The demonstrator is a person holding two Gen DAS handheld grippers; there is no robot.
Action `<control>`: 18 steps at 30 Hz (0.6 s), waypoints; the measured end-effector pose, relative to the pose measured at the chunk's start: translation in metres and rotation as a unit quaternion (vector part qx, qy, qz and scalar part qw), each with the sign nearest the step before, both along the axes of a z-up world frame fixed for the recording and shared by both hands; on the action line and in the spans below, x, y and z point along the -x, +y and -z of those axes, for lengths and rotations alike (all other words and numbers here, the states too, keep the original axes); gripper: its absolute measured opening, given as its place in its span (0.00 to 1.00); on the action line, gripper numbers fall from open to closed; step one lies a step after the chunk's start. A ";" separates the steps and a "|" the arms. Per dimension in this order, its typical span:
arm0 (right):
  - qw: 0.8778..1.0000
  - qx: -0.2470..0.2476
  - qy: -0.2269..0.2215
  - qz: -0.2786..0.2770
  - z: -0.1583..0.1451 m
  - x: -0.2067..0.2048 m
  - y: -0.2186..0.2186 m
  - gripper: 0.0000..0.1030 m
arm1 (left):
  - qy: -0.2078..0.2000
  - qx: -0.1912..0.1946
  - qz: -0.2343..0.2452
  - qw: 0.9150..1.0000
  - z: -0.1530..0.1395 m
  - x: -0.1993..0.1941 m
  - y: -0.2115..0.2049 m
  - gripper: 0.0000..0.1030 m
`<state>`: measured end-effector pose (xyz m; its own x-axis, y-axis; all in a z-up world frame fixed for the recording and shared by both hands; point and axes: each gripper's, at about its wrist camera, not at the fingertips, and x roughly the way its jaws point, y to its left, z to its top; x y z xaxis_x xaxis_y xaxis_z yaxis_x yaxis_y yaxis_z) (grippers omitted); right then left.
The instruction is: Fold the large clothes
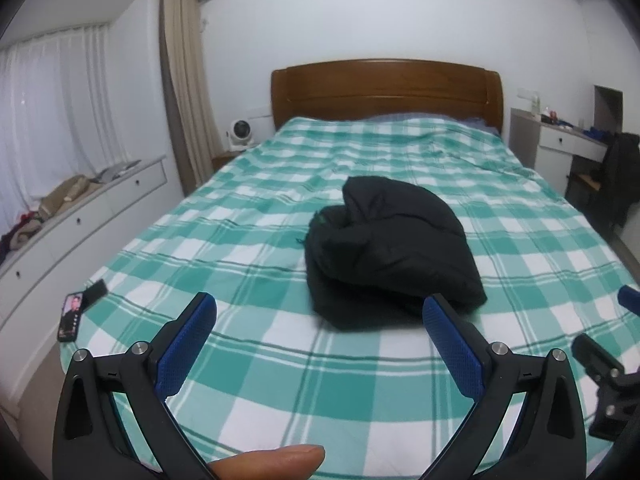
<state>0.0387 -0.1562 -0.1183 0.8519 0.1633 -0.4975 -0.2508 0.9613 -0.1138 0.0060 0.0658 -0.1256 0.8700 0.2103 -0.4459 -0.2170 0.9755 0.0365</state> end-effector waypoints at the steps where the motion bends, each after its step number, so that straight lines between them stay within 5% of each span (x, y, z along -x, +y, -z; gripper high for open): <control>1: 1.000 0.002 0.001 0.003 0.000 0.001 0.001 0.95 | 0.002 -0.001 0.000 1.000 0.001 0.001 -0.001 1.00; 10: 1.000 0.000 0.018 0.014 -0.004 0.018 0.011 1.00 | 0.015 0.025 0.004 1.000 0.002 0.024 0.003 1.00; 18: 1.000 -0.016 0.006 -0.002 -0.013 0.034 0.016 1.00 | 0.019 -0.011 -0.004 1.000 0.002 0.036 -0.004 1.00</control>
<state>0.0047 -0.1399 -0.1052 0.8458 0.1823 -0.5013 -0.2548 0.9637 -0.0794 -0.0297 0.0622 -0.1276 0.8508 0.2273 -0.4738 -0.2232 0.9725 0.0659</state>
